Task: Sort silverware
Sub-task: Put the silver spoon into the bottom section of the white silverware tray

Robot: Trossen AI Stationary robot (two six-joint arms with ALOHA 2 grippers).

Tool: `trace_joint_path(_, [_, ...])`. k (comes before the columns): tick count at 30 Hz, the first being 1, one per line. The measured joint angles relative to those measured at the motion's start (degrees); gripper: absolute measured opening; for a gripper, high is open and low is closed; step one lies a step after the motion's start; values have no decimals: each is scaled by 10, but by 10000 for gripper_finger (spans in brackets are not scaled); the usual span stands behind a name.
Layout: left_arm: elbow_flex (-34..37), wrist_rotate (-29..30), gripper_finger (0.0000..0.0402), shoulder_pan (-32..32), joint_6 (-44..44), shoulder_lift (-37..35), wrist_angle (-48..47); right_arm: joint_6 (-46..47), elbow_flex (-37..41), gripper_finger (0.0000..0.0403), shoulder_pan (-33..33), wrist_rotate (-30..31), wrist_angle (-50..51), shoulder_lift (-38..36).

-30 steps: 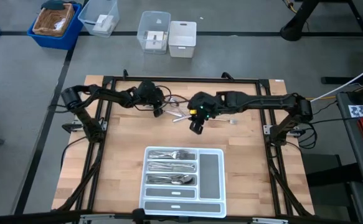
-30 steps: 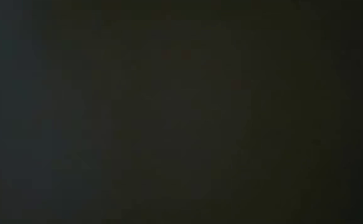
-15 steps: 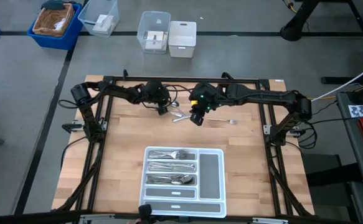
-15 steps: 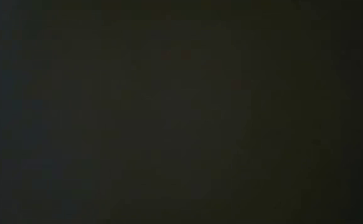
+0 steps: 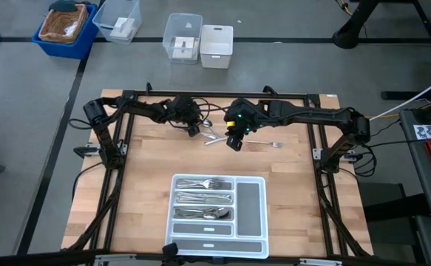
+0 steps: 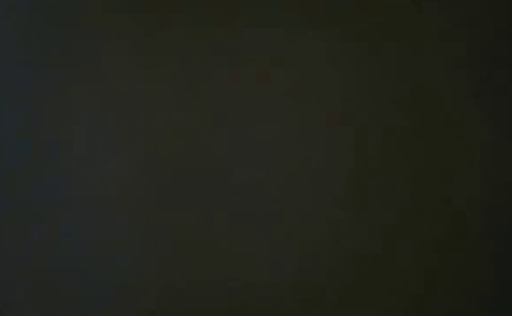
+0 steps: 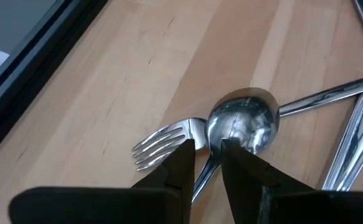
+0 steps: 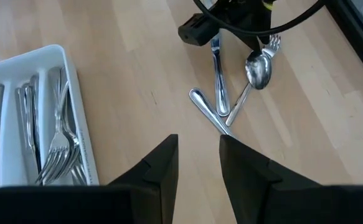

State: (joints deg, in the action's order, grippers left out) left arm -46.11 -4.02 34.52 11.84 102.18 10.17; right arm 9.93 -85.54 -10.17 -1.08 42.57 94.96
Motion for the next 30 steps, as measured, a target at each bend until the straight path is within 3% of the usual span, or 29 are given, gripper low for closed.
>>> trace_joint_path(14, [0, 2, 49, 0, 36, -24, -35, -3, 0, 120, 0, 0, 0, 0])
trace_joint_path(30, [0, 2, 80, 0, 96, -23, -64, -14, 0, 120, 0, 0, 0, 0])
